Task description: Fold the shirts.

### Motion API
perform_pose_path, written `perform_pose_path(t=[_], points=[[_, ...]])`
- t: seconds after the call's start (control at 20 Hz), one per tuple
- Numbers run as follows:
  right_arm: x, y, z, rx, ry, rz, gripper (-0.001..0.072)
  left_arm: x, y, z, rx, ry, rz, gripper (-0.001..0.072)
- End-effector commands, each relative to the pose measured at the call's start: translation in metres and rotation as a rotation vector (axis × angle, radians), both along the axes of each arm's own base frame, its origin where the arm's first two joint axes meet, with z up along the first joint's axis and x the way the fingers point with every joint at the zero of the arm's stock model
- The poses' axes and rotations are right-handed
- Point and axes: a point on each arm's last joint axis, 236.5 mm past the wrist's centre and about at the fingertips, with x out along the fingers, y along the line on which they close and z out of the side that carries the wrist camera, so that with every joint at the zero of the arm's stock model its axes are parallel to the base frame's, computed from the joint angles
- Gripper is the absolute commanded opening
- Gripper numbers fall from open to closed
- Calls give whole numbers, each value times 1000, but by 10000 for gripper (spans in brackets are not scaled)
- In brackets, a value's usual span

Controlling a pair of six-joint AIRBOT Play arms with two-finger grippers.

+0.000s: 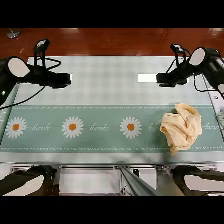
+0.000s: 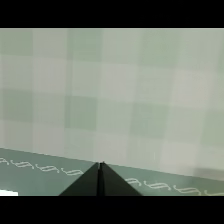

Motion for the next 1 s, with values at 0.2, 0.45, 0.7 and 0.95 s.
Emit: perform_pose_path(t=[0.2, 0.45, 0.7, 0.95], points=[[0, 0, 0, 0, 1, 0, 18, 0, 0, 0, 1, 0, 1, 26], [0, 0, 0, 0, 1, 0, 18, 0, 0, 0, 1, 0, 1, 26], [8, 0, 2, 2, -36, -6, 18, 0, 0, 0, 0, 0, 1, 26], [14, 0, 4, 7, -59, -18, 20, 23, 1, 8, -11, -92, 30, 26]])
